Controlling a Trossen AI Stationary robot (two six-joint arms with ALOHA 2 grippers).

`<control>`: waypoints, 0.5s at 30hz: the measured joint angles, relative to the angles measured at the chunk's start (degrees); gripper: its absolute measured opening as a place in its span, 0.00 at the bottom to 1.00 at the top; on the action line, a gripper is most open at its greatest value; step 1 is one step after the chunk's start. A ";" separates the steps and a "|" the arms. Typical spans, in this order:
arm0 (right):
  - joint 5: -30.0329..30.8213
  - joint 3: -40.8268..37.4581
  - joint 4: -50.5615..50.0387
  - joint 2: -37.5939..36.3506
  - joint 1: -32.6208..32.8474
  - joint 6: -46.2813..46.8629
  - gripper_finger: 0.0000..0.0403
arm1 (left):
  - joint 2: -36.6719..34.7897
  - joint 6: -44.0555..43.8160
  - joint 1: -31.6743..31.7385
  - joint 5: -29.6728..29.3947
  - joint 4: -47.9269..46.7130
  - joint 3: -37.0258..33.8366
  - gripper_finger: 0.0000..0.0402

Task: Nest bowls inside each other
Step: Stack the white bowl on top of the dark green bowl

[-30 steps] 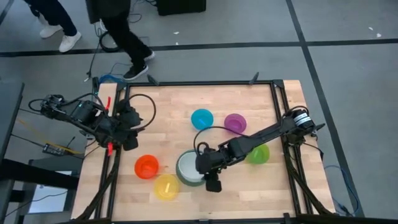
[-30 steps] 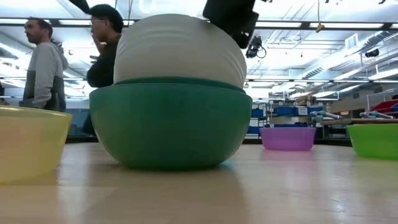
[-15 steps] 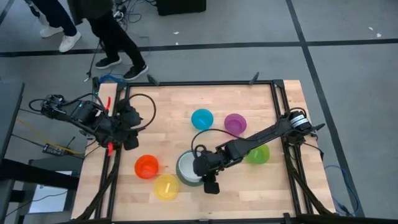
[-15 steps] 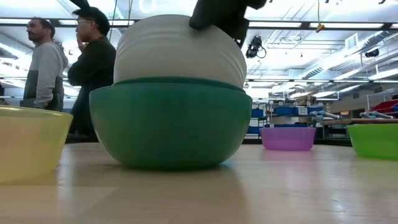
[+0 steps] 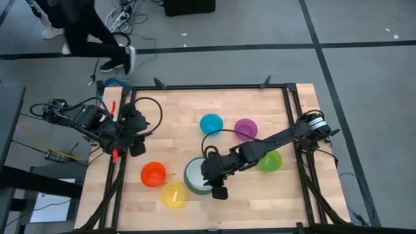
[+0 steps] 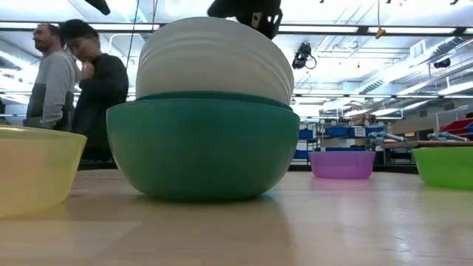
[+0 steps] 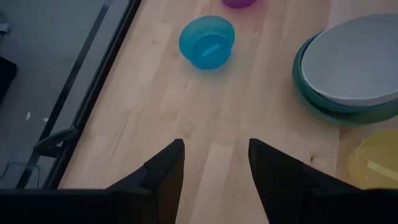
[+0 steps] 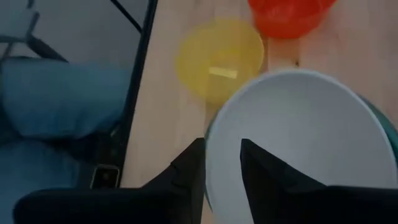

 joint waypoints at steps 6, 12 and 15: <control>-0.37 -0.65 1.05 2.14 1.29 0.76 0.18 | 0.00 0.00 -0.02 -0.15 0.66 0.00 0.47; -0.46 -2.36 1.64 2.68 2.19 2.24 0.12 | 0.01 0.09 -0.02 -0.15 1.69 0.00 0.47; -0.29 -2.27 1.58 2.55 2.00 1.72 0.09 | 0.04 0.13 -0.02 -0.17 1.77 0.00 0.47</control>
